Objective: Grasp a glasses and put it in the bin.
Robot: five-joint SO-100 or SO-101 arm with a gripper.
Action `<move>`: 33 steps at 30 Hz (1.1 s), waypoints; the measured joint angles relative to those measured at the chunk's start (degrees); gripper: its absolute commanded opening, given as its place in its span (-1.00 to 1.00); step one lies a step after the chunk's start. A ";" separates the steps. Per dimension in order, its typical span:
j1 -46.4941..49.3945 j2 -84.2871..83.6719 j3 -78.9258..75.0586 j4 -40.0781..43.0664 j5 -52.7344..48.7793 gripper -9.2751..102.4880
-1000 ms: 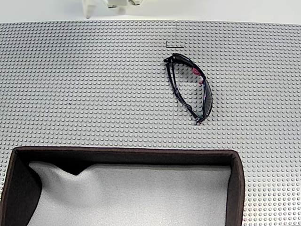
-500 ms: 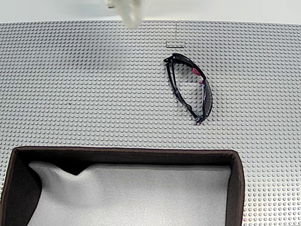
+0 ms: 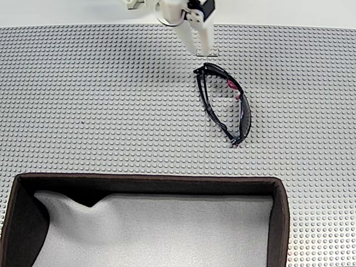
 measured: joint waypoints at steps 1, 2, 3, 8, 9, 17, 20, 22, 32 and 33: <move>0.35 -0.44 0.00 -0.62 0.62 -0.57; 0.35 -1.14 0.00 -1.58 1.14 -0.57; -0.18 -2.64 0.09 -3.43 2.02 -0.56; 0.26 -5.71 0.00 -6.94 4.57 -0.55; 0.26 -6.77 0.00 -7.56 5.27 -0.54; -0.70 -11.25 1.67 -10.11 9.40 -0.51; -2.11 -11.78 2.46 -10.90 11.07 -0.51; -2.37 -13.18 3.08 -10.72 11.51 -0.51; -8.17 -15.47 3.08 -12.39 17.05 -0.50; -8.96 -16.08 3.08 -12.74 17.49 -0.50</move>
